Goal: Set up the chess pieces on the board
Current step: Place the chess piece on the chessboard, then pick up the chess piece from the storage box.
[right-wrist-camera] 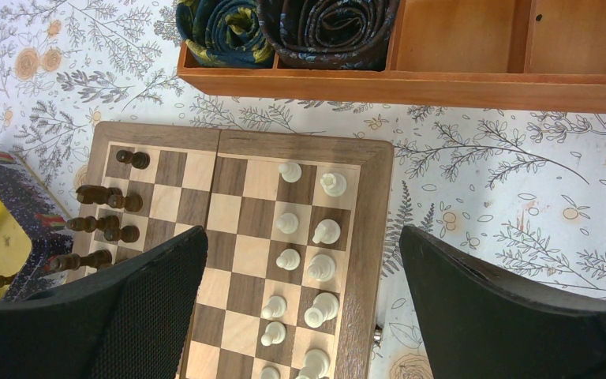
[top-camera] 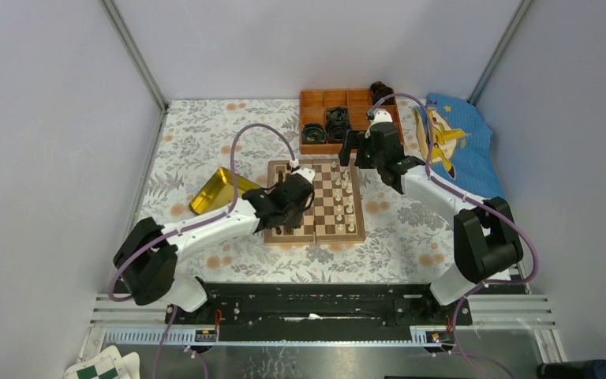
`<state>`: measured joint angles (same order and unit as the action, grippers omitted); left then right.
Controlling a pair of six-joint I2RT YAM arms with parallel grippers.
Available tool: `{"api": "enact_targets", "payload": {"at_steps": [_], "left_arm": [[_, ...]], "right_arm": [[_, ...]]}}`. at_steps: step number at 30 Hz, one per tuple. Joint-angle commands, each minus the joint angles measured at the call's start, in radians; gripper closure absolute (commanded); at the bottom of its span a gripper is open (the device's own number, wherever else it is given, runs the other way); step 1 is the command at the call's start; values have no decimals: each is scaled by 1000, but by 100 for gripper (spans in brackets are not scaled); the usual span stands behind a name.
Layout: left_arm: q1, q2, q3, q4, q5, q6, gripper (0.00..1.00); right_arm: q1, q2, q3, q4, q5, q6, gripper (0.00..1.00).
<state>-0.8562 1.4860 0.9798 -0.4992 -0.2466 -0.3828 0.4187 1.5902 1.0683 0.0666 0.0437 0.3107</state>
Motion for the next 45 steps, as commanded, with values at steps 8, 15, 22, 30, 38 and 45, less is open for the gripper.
{"api": "enact_targets", "payload": {"at_steps": [8, 15, 22, 30, 38, 45], "left_arm": [[151, -149, 211, -235, -132, -136, 58], [525, -206, 173, -205, 22, -137, 44], [680, -124, 95, -158, 117, -105, 39], [725, -19, 15, -102, 204, -90, 39], [731, 39, 4, -72, 266, -83, 40], [731, 80, -10, -48, 286, -76, 41]], "right_arm": [[-5, -25, 9, 47, -5, -3, 0], [-5, -29, 5, 52, -21, 0, 0], [-4, -29, 6, 52, -31, 4, 0], [-4, -23, 7, 52, -30, 2, 0], [-5, -15, 9, 50, -30, 3, 0], [-5, -13, 9, 50, -27, 2, 0]]}}
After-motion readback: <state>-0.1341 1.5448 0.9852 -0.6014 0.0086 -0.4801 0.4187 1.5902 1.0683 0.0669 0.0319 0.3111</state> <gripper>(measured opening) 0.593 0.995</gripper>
